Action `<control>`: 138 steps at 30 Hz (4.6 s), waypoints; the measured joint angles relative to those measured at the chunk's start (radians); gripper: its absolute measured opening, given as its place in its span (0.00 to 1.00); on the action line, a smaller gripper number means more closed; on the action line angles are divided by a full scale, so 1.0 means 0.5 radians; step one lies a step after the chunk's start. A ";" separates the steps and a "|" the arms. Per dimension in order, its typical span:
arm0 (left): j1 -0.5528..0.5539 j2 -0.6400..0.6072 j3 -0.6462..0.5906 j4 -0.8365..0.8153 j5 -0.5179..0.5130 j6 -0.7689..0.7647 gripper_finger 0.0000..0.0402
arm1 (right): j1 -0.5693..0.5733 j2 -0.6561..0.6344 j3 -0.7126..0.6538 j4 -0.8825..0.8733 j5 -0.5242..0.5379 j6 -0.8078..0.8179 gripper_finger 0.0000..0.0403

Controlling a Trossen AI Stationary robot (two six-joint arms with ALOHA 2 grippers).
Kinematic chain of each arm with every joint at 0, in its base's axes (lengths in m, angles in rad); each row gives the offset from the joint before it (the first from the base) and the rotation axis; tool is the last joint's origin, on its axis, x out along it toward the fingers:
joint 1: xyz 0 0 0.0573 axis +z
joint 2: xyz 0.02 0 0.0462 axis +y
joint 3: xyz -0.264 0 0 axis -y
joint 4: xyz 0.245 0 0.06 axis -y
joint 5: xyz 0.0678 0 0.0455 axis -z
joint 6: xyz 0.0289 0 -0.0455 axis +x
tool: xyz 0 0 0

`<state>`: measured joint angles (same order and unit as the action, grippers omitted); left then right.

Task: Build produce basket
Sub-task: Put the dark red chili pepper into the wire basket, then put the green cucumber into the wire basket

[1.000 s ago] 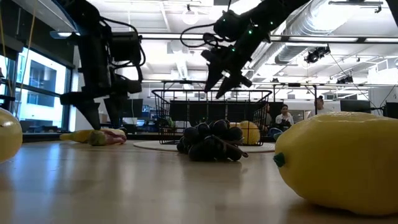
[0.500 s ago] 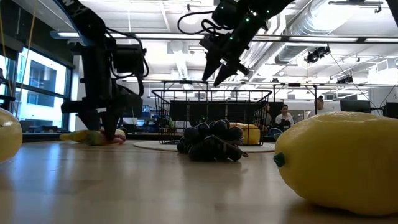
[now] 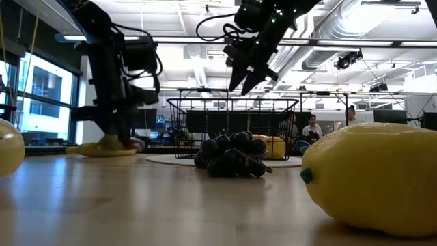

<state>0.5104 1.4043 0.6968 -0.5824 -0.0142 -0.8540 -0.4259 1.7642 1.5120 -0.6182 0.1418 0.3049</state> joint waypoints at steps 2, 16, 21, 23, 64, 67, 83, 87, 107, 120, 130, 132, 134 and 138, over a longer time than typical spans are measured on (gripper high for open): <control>0.006 -0.073 0.000 0.003 0.006 -0.014 0.18 | -0.004 -0.028 0.000 -0.014 0.040 -0.006 0.55; 0.041 -0.777 0.001 0.118 -0.203 -0.052 0.17 | -0.109 -0.197 0.000 -0.055 0.091 -0.036 0.55; 0.041 -0.942 0.002 0.397 -0.263 0.010 0.17 | -0.132 -0.209 0.000 -0.074 0.099 -0.030 0.55; 0.041 -0.962 0.002 0.538 -0.266 0.079 0.17 | -0.144 -0.209 0.000 -0.081 0.099 -0.030 0.55; -0.045 0.273 0.685 0.683 -0.383 0.520 0.18 | -0.275 -0.364 0.001 -0.452 0.294 0.055 0.55; -0.045 0.316 0.685 0.680 -0.376 0.469 0.18 | -0.274 -0.364 0.001 -0.482 0.294 0.054 0.55; -0.026 0.340 0.684 0.627 -0.371 0.421 0.34 | -0.275 -0.363 0.001 -0.598 0.295 0.054 0.55; -0.025 0.339 0.684 0.627 -0.345 0.421 0.37 | -0.275 -0.363 0.001 -0.650 0.295 0.060 0.55; 0.082 0.071 0.684 0.690 -0.259 0.646 0.38 | -0.278 -0.380 -0.001 -1.066 0.304 0.107 0.55; 0.356 -0.200 0.684 0.671 -0.227 1.007 0.38 | -0.291 -0.660 -0.126 -1.291 0.586 0.310 0.55; 0.501 -0.216 0.684 0.663 -0.034 1.064 0.38 | -0.291 -0.942 -0.526 -1.237 0.402 0.703 0.55; 0.509 -0.215 0.684 0.664 0.007 1.109 0.39 | -0.290 -0.948 -0.597 -1.215 0.336 0.746 0.55; 0.515 -0.215 0.684 0.662 0.061 1.140 0.41 | -0.289 -0.949 -0.666 -1.180 0.261 0.786 0.55; 0.524 -0.215 0.684 0.663 0.111 1.155 0.47 | -0.264 -0.949 -0.793 -1.049 0.089 0.819 0.55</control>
<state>0.7723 1.2968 1.0386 -0.2508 0.0411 -0.2764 -0.5581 1.2900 1.1154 -1.1427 0.1862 0.7141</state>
